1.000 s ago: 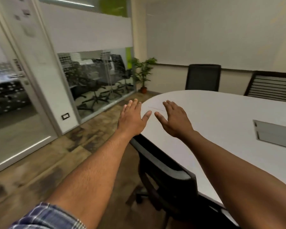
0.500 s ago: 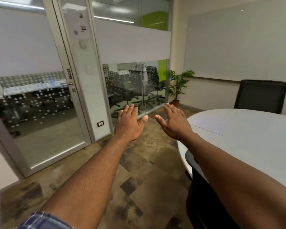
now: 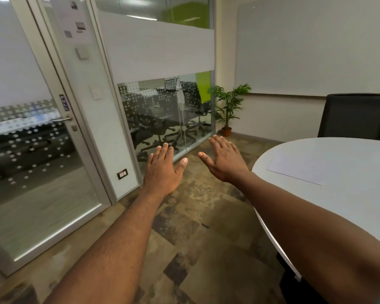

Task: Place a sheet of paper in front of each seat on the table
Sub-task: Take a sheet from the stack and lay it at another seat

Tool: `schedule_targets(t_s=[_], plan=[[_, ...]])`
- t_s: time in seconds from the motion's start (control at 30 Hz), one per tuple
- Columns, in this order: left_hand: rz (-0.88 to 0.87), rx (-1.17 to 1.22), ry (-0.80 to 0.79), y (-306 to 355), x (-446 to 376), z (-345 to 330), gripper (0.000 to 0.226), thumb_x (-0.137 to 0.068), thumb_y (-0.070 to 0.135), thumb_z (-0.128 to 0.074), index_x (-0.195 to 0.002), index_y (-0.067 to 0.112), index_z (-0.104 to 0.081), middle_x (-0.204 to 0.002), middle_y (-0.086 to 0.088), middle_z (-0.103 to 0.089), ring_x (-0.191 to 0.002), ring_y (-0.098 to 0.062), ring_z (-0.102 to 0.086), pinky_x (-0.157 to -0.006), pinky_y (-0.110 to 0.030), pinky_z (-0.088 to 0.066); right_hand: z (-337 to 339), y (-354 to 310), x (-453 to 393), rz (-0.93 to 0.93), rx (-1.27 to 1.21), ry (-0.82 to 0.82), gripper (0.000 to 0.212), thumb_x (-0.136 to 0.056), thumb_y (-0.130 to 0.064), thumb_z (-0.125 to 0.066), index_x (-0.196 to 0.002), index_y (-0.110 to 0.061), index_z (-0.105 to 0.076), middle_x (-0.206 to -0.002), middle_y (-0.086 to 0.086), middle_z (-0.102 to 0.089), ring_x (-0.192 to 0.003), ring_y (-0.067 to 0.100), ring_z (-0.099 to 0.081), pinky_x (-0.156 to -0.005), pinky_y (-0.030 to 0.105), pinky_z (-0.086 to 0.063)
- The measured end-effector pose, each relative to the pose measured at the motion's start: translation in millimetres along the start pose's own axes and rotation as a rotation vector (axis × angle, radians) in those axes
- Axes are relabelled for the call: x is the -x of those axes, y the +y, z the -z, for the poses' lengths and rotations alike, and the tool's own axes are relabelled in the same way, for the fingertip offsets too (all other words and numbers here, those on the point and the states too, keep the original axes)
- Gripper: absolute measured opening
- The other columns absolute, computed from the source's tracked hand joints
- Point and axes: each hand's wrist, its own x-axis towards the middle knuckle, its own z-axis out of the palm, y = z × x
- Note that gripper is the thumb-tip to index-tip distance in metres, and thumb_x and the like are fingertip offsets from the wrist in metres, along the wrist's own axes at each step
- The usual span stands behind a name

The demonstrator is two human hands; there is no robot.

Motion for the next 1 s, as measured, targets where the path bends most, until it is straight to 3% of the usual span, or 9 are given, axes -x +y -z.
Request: schedule_targets(t_s=[0.33, 0.63, 0.8, 1.0], plan=[[-0.05, -0.034, -0.058, -49.7, -193.0, -98.7, 0.077, -0.093, 0.065, -0.015, -0.153, 0.017, -0.013, -0.163, -0.003, -0.007, -0.15, -0.018, 0.0, -0.119, -0.037, 0.002, -77.3, 73.8, -199.4, -0.094, 0.004, 0.022, 0.087, -0.086, -0.075, -0.012, -0.153, -0.019, -0.017, -0.163, 0.003, -0.012, -0.15, 0.02, -0.006, -0.121, 0.042, -0.006], [-0.107, -0.001, -0.043, -72.1, -347.6, -189.5, 0.088, -0.086, 0.071, -0.002, -0.154, 0.016, -0.009, -0.163, -0.004, 0.0, -0.15, -0.02, 0.004, -0.117, -0.038, 0.003, -142.5, 136.0, -308.0, -0.145, 0.248, 0.061, 0.083, -0.09, -0.071, -0.005, -0.154, -0.019, 0.0, -0.163, 0.0, 0.011, -0.148, 0.017, 0.016, -0.122, 0.038, 0.003], [-0.231, 0.04, -0.087, -59.0, -435.4, -263.5, 0.09, -0.086, 0.073, 0.0, -0.153, 0.015, -0.012, -0.163, -0.005, -0.003, -0.15, -0.021, 0.001, -0.119, -0.04, 0.001, -183.7, 198.7, -353.2, -0.229, 0.323, 0.032, 0.08, -0.091, -0.069, -0.005, -0.154, -0.02, 0.0, -0.162, 0.0, 0.012, -0.147, 0.017, 0.019, -0.12, 0.037, 0.008], [-0.434, 0.102, -0.154, -16.3, -550.5, -349.0, 0.092, -0.084, 0.073, 0.001, -0.153, 0.014, -0.016, -0.163, -0.005, -0.006, -0.15, -0.021, -0.001, -0.12, -0.04, -0.001, -222.2, 278.6, -392.7, -0.453, 0.383, -0.006, 0.078, -0.091, -0.068, -0.008, -0.154, -0.022, 0.002, -0.163, -0.001, 0.011, -0.146, 0.016, 0.021, -0.117, 0.035, 0.011]])
